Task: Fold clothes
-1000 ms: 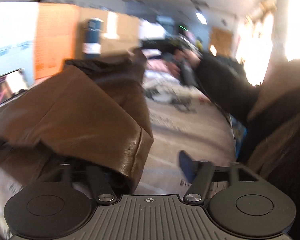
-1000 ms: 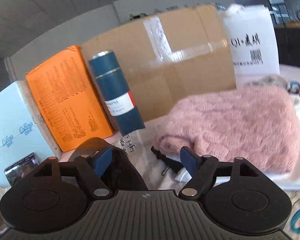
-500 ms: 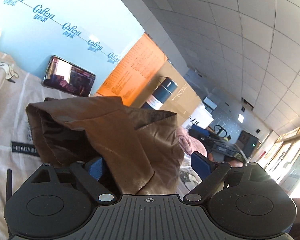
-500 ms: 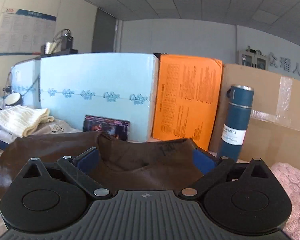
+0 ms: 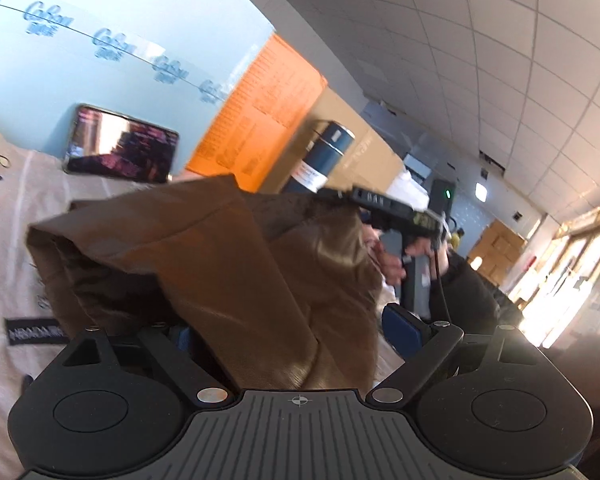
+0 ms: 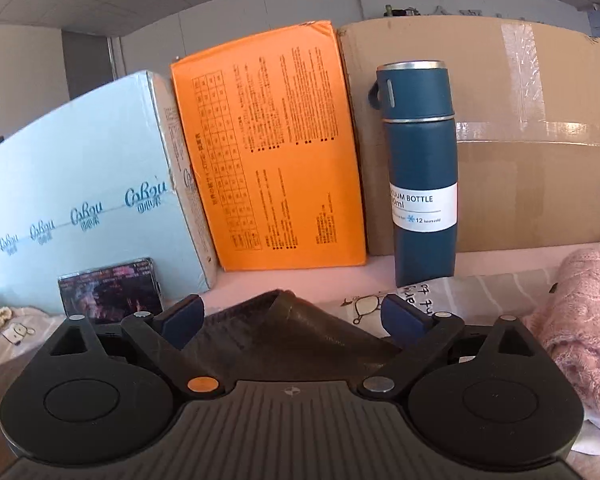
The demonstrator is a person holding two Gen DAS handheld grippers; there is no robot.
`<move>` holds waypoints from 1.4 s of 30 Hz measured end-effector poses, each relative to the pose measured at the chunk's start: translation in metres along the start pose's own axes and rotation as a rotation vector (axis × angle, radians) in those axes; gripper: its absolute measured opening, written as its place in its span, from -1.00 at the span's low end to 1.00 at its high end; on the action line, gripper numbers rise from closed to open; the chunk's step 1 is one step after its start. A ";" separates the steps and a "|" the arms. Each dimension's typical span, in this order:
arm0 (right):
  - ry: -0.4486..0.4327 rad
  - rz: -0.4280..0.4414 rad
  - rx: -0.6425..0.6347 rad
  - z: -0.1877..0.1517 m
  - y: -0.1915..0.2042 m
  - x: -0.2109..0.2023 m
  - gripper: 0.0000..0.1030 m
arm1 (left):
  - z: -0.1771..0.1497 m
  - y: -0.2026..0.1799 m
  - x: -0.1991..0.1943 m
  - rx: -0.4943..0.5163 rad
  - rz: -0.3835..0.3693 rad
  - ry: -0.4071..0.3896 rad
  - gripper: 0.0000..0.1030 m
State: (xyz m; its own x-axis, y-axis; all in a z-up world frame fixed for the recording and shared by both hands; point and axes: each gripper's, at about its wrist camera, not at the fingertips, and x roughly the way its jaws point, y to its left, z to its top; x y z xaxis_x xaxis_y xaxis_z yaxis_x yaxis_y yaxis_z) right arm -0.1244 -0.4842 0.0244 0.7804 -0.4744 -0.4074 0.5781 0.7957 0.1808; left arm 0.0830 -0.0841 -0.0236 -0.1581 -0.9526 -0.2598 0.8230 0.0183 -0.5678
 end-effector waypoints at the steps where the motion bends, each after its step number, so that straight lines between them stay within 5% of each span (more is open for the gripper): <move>1: 0.005 -0.016 0.001 -0.002 -0.001 0.001 0.40 | 0.003 0.005 -0.001 -0.012 0.014 -0.023 0.78; 3: 0.029 -0.029 0.027 -0.007 -0.006 0.004 -0.12 | 0.012 0.017 -0.001 -0.046 0.042 -0.064 0.78; 8: 0.029 -0.012 0.050 -0.011 -0.014 0.001 -0.64 | 0.027 0.034 0.010 -0.103 0.129 -0.155 0.64; 11: 0.002 0.008 0.043 -0.012 -0.013 -0.010 -0.76 | 0.030 0.029 0.022 -0.051 0.178 -0.151 -0.64; 12: -0.009 0.010 0.037 -0.012 -0.012 -0.014 -0.77 | 0.030 0.026 0.026 -0.027 0.195 -0.144 -0.76; 17: -0.079 0.027 0.034 -0.009 -0.013 -0.040 -0.79 | 0.029 -0.004 0.019 0.067 0.166 -0.212 -0.84; 23: -0.228 0.032 0.067 -0.002 -0.025 -0.100 -0.80 | 0.026 -0.062 -0.018 0.192 0.000 -0.350 -0.84; 26: -0.298 0.017 0.088 -0.005 -0.037 -0.136 -0.80 | 0.012 -0.088 -0.032 0.256 -0.141 -0.365 -0.84; 34: -0.397 -0.063 0.157 -0.050 -0.082 -0.227 -0.82 | -0.036 -0.129 -0.043 0.285 -0.381 -0.213 -0.83; 42: -0.400 -0.099 0.197 -0.104 -0.114 -0.285 -0.81 | -0.088 -0.126 -0.040 0.157 -0.426 0.055 -0.70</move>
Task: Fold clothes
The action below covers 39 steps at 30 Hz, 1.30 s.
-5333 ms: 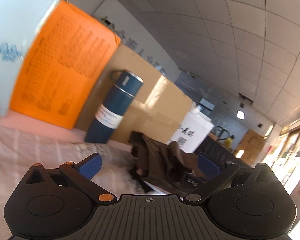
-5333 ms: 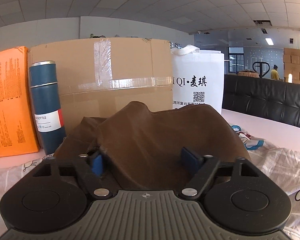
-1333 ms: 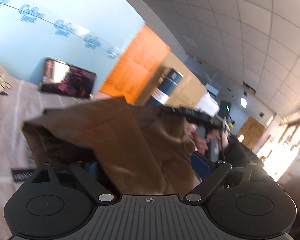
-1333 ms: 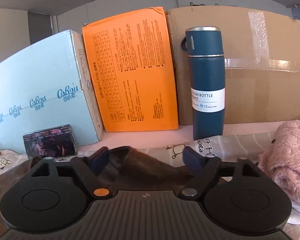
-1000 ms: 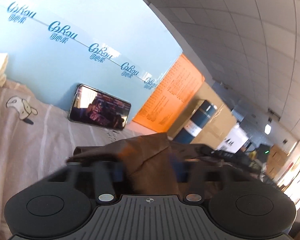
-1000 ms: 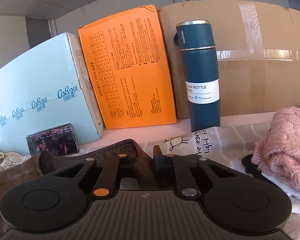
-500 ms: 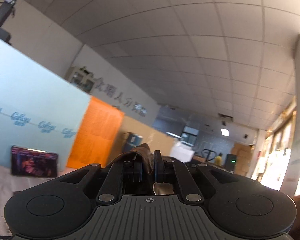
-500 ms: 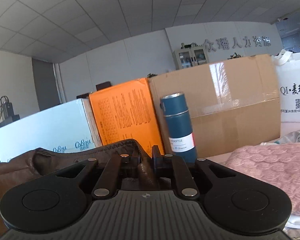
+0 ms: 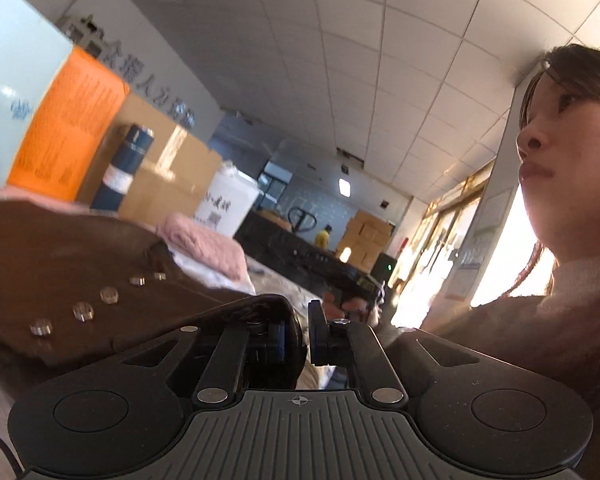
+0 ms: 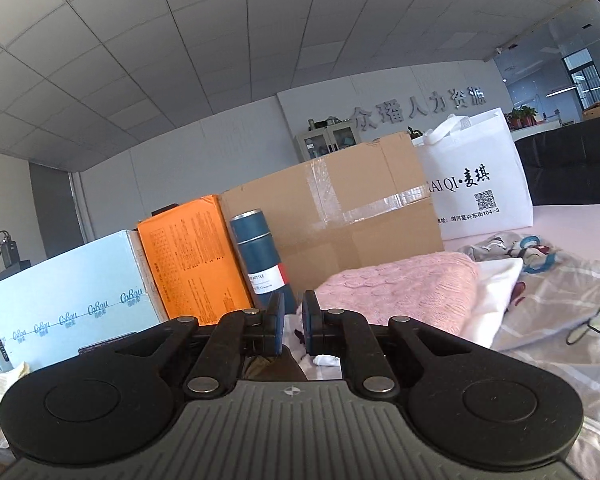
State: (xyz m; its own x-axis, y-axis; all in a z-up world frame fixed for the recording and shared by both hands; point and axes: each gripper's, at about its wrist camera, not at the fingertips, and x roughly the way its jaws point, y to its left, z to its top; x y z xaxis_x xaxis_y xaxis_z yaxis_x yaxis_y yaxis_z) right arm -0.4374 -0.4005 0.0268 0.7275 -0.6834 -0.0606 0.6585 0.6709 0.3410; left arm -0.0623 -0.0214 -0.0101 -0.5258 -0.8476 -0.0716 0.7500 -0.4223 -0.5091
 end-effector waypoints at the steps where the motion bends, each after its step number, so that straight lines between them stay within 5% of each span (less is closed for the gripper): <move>1: 0.005 -0.014 0.003 -0.003 -0.003 -0.004 -0.81 | -0.007 0.000 0.000 -0.007 0.011 0.039 -0.60; 4: 0.036 -0.076 0.030 -0.009 -0.014 -0.010 -0.57 | -0.018 -0.003 -0.006 -0.011 0.074 0.077 -0.10; 6: 0.055 -0.107 0.059 -0.012 -0.020 -0.010 -0.05 | -0.020 -0.002 -0.018 -0.014 0.121 0.048 0.26; 10: 0.088 -0.098 0.079 -0.017 -0.018 0.001 0.41 | -0.021 0.006 -0.045 -0.045 0.214 -0.048 0.51; 14: 0.141 -0.083 0.079 -0.026 -0.013 0.016 0.50 | -0.012 0.020 -0.055 -0.114 0.356 -0.136 0.81; 19: 0.181 -0.072 0.087 -0.035 -0.004 0.032 0.62 | 0.003 0.045 -0.046 -0.246 0.548 -0.166 0.81; 23: 0.211 -0.055 0.099 -0.038 0.004 0.042 0.66 | 0.008 0.072 -0.040 -0.399 0.633 -0.191 0.81; 30: 0.241 0.052 0.063 -0.042 0.030 0.057 0.75 | 0.009 0.106 -0.035 -0.563 0.670 -0.204 0.81; 39: 0.250 0.165 0.022 -0.047 0.059 0.070 0.75 | 0.022 0.117 -0.011 -0.604 0.794 -0.175 0.81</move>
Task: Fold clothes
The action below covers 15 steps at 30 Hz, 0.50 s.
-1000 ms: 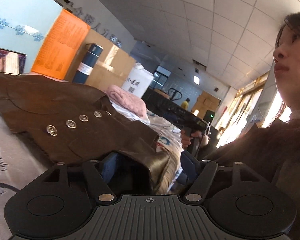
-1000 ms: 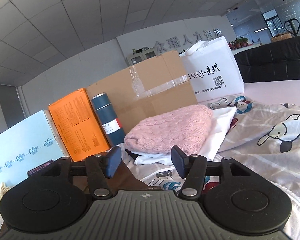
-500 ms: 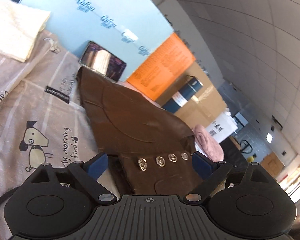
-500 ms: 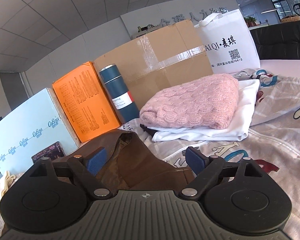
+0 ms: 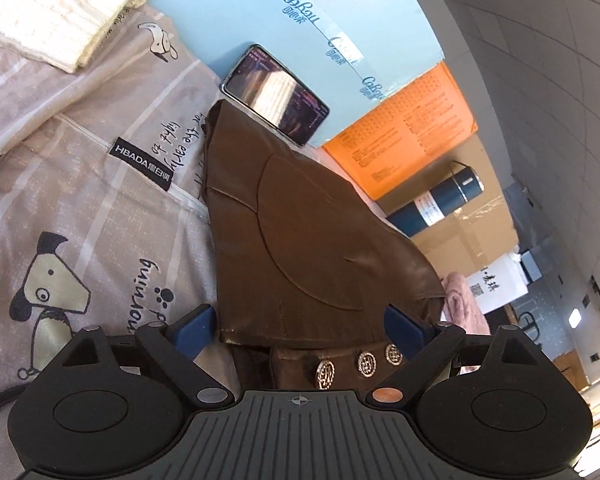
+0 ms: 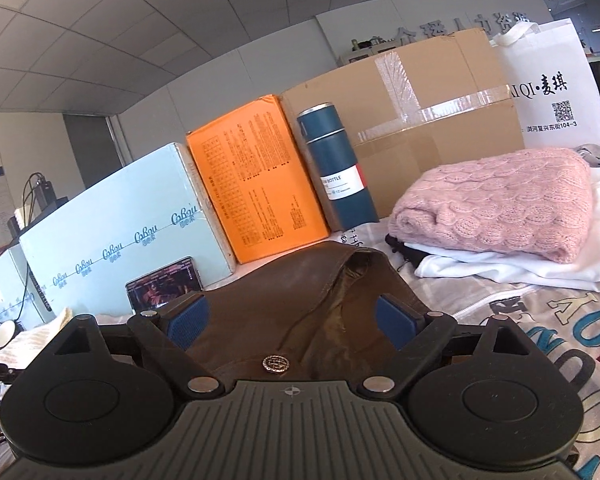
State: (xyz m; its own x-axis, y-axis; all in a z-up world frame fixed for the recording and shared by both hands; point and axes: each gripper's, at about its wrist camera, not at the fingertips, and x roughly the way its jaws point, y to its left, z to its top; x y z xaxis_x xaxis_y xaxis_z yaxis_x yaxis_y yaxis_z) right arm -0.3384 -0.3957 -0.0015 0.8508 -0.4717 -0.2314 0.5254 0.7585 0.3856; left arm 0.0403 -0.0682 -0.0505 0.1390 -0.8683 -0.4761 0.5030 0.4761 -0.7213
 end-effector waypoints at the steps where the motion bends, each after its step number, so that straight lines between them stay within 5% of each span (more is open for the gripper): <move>1: 0.000 0.000 -0.006 0.000 0.001 0.000 0.75 | 0.000 -0.002 0.002 0.004 0.019 -0.009 0.81; 15: 0.017 0.042 -0.050 -0.006 0.009 0.002 0.81 | 0.008 -0.006 0.000 0.005 0.106 0.028 0.84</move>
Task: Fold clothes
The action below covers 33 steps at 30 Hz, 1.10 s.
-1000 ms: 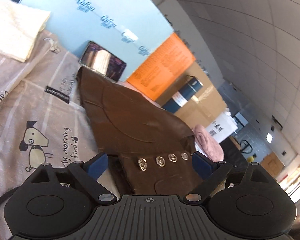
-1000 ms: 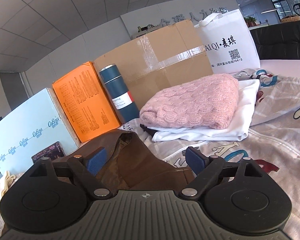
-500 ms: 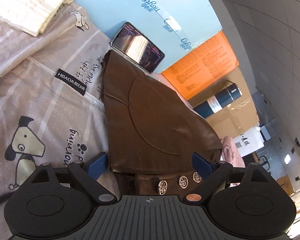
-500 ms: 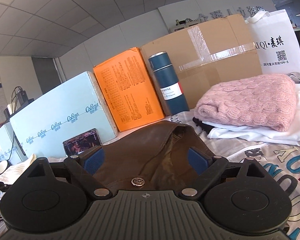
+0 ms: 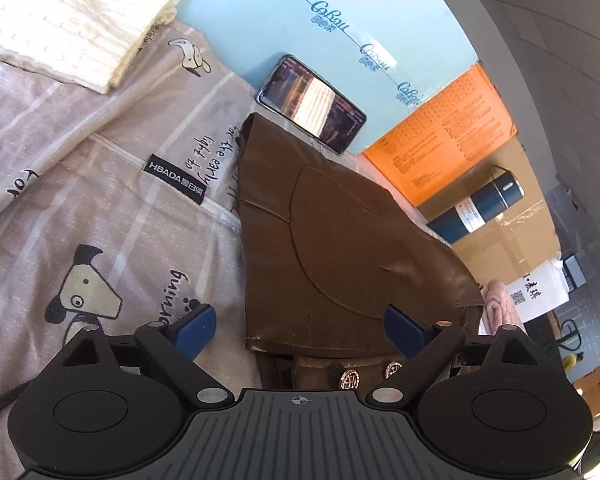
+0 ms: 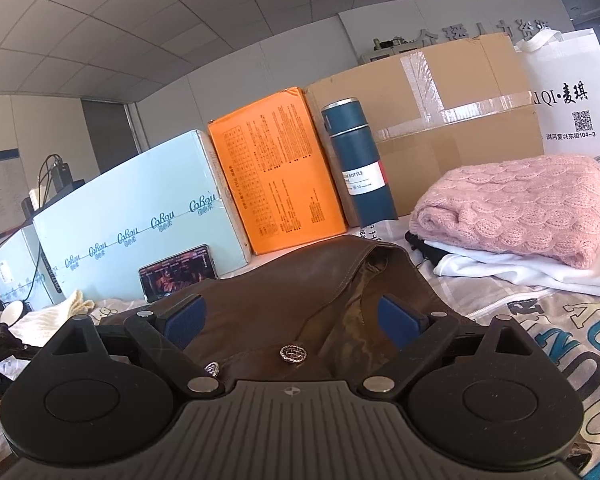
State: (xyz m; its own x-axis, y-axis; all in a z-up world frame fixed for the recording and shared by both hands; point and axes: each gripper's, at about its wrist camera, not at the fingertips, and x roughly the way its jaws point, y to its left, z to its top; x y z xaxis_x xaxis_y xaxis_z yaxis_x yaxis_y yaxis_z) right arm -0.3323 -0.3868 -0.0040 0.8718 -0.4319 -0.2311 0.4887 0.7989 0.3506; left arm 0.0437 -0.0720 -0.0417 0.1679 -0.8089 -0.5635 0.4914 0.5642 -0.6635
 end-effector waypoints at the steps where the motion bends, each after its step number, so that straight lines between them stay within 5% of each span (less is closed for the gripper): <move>1: 0.003 0.001 -0.003 -0.001 0.001 0.002 0.81 | 0.001 -0.001 0.005 0.003 -0.021 0.015 0.85; 7: 0.014 0.028 -0.038 -0.003 0.009 0.000 0.81 | 0.010 0.001 0.031 -0.017 -0.155 0.032 0.84; 8: 0.016 0.046 -0.044 -0.003 0.011 -0.001 0.81 | 0.009 0.000 0.032 -0.004 -0.156 0.020 0.68; 11: 0.035 0.136 -0.084 -0.006 0.025 -0.005 0.82 | 0.001 -0.006 0.037 0.067 -0.105 0.013 -0.65; 14: 0.065 0.228 -0.162 -0.012 0.045 -0.005 0.85 | -0.009 -0.017 0.033 0.213 -0.073 -0.038 -0.91; 19: 0.101 0.295 -0.223 -0.019 0.074 0.004 0.85 | -0.019 -0.050 0.010 0.503 0.005 -0.203 -0.94; 24: 0.101 0.309 -0.249 -0.019 0.087 0.007 0.85 | 0.001 -0.035 -0.002 0.510 0.100 -0.249 -0.94; 28: 0.099 0.265 -0.244 -0.011 0.082 0.015 0.85 | 0.017 -0.023 0.006 0.495 0.129 -0.183 -0.87; 31: 0.107 0.200 -0.186 0.002 0.070 0.027 0.85 | 0.021 -0.018 0.005 0.476 0.140 -0.184 -0.46; 33: 0.120 0.154 -0.126 0.015 0.059 0.037 0.85 | 0.024 -0.014 0.000 0.446 0.131 -0.206 0.16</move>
State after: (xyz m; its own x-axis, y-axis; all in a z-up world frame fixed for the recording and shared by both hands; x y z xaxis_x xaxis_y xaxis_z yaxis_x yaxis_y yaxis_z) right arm -0.2705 -0.3624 0.0213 0.9218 -0.2539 -0.2930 0.3358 0.9006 0.2761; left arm 0.0570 -0.0833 -0.0206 0.3955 -0.7773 -0.4893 0.7647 0.5738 -0.2933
